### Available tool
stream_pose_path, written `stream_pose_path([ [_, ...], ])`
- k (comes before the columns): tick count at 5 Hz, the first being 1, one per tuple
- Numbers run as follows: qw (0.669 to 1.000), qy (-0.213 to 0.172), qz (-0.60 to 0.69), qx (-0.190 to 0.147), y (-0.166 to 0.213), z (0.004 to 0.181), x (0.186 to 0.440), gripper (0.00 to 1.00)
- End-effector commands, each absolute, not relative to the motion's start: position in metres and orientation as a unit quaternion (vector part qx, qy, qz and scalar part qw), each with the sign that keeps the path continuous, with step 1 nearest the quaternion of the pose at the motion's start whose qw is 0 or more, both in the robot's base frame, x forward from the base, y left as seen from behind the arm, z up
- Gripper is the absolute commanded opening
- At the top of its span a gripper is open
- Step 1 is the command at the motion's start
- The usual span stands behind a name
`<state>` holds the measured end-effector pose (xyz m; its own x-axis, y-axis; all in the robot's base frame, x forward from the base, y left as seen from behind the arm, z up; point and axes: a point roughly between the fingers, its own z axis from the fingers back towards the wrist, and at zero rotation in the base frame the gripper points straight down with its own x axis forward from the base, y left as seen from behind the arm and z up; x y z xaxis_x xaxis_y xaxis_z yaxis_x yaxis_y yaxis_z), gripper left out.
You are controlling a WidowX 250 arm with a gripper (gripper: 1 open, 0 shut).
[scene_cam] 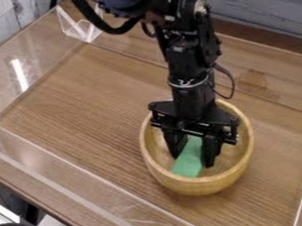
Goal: Remove the green block from inside the brown bowl and put it on the table
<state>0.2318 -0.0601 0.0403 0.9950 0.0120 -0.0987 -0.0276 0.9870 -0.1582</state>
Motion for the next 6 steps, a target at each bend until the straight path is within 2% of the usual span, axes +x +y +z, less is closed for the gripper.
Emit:
stream_pose_path([
  [1,0.996,0.020,0.005,-0.090,-0.064,0.060,0.239,0.00],
  [3,0.995,0.023,0.005,-0.099,-0.064,0.074,0.238,0.00],
  [4,0.995,0.022,0.004,-0.101,-0.061,0.088,0.237,0.00],
  [5,0.995,0.013,0.005,-0.101,-0.052,0.119,0.242,0.00],
  [6,0.995,-0.006,0.018,-0.097,-0.040,0.166,0.249,0.00],
])
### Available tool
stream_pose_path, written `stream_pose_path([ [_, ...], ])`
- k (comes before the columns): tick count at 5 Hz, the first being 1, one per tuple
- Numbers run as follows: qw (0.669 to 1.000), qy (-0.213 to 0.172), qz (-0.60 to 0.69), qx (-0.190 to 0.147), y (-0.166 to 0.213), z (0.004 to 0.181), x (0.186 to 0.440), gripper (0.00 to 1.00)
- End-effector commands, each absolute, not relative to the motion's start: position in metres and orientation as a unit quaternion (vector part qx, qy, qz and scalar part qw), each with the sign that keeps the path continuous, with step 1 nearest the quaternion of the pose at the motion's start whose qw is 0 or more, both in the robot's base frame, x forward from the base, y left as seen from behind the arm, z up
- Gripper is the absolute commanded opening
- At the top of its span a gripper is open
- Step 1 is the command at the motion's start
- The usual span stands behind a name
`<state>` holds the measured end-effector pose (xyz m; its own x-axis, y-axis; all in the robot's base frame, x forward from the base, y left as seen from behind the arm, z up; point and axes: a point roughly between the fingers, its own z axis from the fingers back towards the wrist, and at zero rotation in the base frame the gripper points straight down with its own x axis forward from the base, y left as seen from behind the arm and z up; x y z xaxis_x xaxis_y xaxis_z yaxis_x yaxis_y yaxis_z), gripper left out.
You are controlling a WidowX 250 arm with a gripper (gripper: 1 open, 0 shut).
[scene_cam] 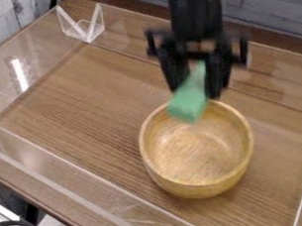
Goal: Remove the green block from inside the brown bowl and put it on the table
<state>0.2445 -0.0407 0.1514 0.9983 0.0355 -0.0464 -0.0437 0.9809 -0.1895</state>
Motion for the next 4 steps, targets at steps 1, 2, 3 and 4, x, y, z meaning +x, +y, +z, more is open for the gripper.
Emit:
stream_pose_path([
  [1,0.995,-0.026,0.038,-0.090,-0.007,0.196,0.265,0.00],
  [2,0.995,-0.032,0.037,-0.085,0.021,0.195,0.264,0.00],
  [3,0.996,-0.031,0.023,-0.082,0.029,0.183,0.259,0.00],
  [4,0.996,-0.032,0.014,-0.077,0.033,0.169,0.254,0.00],
])
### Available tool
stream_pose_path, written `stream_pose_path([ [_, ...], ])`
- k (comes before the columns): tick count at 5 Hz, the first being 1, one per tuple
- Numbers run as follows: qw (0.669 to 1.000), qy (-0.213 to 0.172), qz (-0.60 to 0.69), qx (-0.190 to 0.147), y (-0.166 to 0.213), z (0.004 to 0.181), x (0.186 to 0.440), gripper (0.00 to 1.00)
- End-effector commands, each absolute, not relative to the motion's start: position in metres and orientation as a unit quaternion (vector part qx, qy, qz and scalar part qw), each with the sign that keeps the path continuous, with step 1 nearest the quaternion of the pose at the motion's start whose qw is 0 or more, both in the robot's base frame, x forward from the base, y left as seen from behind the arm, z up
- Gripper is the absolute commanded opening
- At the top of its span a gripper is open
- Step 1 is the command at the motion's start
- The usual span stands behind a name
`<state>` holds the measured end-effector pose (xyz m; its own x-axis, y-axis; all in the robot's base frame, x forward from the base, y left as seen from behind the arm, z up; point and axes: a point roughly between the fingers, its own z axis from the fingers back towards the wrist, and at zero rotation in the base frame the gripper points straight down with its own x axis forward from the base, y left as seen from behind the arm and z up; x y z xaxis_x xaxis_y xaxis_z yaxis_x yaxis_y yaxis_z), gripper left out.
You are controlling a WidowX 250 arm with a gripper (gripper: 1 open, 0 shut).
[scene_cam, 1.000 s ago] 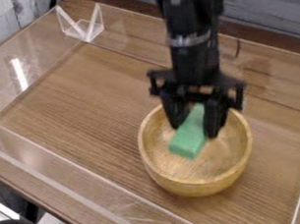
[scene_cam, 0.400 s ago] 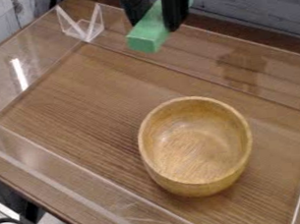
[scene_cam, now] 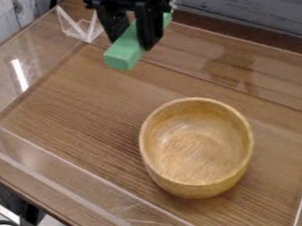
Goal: Remove the green block from inside the brown bowl and put it on the table
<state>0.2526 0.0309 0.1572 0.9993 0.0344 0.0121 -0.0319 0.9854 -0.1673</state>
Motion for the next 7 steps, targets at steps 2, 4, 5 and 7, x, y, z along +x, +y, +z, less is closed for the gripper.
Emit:
stream_pose_path([
  [2,0.997,-0.039,-0.008,-0.069,0.034,0.139,0.259,0.00],
  [4,0.996,-0.045,-0.029,-0.066,0.017,0.122,0.252,0.00],
  [5,0.996,-0.047,-0.034,-0.066,0.007,0.115,0.250,0.00],
  [7,0.996,-0.054,-0.039,-0.066,-0.006,0.112,0.251,0.00],
])
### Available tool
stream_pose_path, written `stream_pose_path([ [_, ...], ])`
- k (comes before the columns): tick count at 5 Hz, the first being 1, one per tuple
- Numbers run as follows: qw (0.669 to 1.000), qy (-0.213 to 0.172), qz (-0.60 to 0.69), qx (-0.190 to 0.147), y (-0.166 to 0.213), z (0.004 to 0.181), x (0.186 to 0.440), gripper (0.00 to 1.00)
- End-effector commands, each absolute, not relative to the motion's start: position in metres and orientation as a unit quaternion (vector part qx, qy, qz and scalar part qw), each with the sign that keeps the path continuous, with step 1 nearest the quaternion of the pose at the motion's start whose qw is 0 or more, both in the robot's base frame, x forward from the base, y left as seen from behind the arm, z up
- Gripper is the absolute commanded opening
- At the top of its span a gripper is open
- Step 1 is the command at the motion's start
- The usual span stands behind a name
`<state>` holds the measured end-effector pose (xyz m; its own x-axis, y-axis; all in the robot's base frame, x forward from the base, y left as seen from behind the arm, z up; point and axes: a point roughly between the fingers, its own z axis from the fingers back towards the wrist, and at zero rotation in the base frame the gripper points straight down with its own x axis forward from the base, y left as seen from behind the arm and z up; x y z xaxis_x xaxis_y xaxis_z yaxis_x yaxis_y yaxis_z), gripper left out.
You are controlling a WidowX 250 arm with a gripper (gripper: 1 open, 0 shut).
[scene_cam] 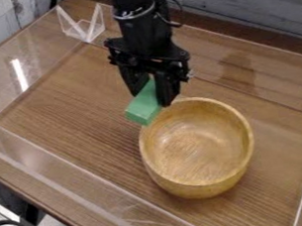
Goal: Remove the green block from inside the brown bowl and put it on the table
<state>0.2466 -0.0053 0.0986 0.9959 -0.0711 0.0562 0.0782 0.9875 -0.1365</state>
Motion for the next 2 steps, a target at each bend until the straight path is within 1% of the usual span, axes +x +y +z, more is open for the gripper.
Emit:
stream_pose_path([
  [1,0.995,-0.056,-0.039,-0.067,-0.0072,0.1134,0.2494,0.00],
  [2,0.995,-0.057,-0.039,-0.067,-0.0085,0.1141,0.2477,0.00],
])
